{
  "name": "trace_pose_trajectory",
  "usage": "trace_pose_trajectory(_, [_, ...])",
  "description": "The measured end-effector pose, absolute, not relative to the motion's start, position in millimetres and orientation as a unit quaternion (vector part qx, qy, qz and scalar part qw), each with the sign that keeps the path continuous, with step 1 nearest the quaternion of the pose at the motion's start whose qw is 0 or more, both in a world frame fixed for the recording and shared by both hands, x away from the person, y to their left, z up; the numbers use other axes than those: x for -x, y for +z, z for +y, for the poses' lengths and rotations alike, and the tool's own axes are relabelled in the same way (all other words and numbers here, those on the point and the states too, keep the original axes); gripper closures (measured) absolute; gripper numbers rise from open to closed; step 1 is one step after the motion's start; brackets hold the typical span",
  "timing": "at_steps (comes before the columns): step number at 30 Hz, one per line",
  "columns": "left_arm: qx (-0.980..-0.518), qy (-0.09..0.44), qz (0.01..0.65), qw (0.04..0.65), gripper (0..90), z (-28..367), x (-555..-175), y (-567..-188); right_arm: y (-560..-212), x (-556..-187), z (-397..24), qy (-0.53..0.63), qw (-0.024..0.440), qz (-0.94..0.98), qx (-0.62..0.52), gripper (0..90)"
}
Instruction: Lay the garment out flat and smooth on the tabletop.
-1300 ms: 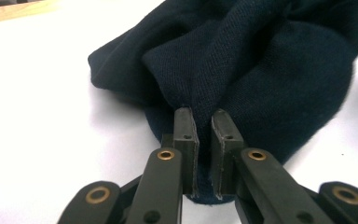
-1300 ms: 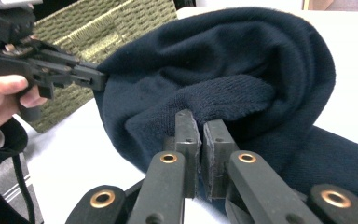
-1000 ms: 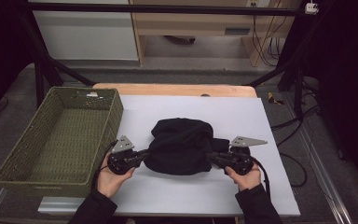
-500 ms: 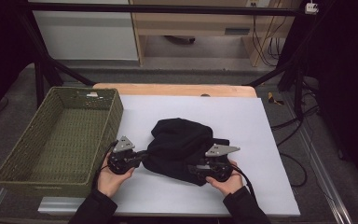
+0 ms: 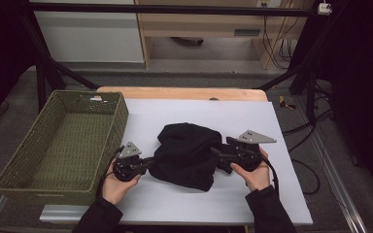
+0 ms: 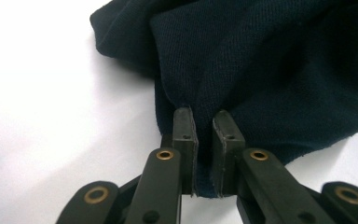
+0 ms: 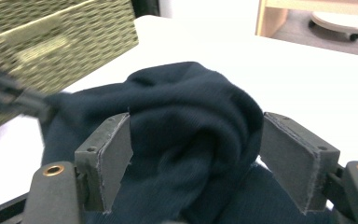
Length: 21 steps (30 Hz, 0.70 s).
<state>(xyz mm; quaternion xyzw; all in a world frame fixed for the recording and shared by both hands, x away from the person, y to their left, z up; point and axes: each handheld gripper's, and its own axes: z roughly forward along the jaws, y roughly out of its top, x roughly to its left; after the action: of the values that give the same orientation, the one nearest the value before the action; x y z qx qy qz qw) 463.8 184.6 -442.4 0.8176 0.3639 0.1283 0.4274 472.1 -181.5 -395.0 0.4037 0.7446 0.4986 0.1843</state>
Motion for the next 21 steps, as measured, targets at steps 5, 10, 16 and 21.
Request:
trace_pose_trajectory(5, [-0.822,0.126,0.36,0.423,81.5,183,-463,-444,-386,-498,-164,0.492,0.184,0.743,-0.414,24.0])
trace_pose_trajectory(10, [-0.826,0.122,0.351,0.423,81.6,182,-461,-444,-390,-518,-145,0.467,0.17,0.759,-0.421,30.1])
trace_pose_trajectory(16, [-0.83,0.116,0.342,0.425,81.5,179,-461,-444,-398,-520,-139,0.415,0.179,0.788,-0.419,62.5])
trace_pose_trajectory(21, [-0.826,0.104,0.34,0.438,79.0,178,-461,-445,-391,-510,-153,0.423,0.154,0.777,-0.439,76.2])
